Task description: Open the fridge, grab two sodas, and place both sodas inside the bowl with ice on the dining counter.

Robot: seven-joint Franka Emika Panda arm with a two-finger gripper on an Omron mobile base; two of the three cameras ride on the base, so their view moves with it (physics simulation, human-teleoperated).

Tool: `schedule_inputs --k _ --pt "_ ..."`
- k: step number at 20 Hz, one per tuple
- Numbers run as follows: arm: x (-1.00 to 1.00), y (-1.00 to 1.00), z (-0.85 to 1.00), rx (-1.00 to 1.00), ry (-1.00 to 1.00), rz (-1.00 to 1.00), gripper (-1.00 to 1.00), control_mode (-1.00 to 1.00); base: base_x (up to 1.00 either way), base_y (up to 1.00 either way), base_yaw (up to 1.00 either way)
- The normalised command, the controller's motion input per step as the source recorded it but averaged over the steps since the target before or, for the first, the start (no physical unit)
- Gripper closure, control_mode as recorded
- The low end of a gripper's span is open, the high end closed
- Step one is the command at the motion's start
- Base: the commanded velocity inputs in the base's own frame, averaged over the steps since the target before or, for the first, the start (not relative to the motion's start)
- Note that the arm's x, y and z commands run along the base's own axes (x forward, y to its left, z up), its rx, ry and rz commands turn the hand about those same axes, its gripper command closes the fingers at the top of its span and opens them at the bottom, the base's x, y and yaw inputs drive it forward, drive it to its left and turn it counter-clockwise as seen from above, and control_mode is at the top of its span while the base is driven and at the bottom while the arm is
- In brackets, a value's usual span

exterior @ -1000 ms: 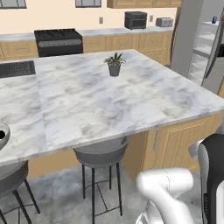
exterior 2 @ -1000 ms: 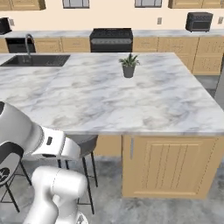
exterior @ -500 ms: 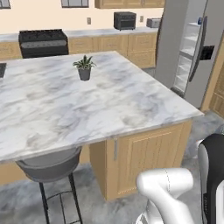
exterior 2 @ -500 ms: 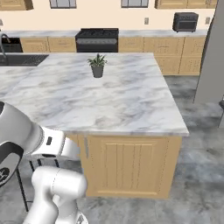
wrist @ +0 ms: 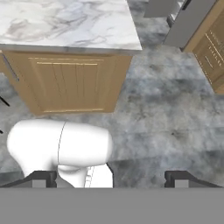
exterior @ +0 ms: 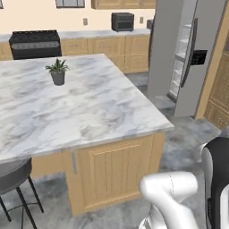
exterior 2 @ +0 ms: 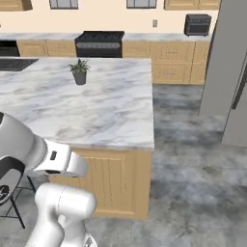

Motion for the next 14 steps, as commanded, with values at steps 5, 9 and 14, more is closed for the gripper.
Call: schedule_inputs --k 5,9,14 --pt "0.00 0.00 0.00 0.00 0.00 0.00 -1.00 1.00 0.38 -0.97 0.26" --pt "0.00 0.00 0.00 0.00 0.00 0.00 -1.00 1.00 0.65 -0.82 0.30" --pt "0.00 0.00 0.00 0.00 0.00 0.00 -1.00 1.00 0.87 -0.73 0.31"
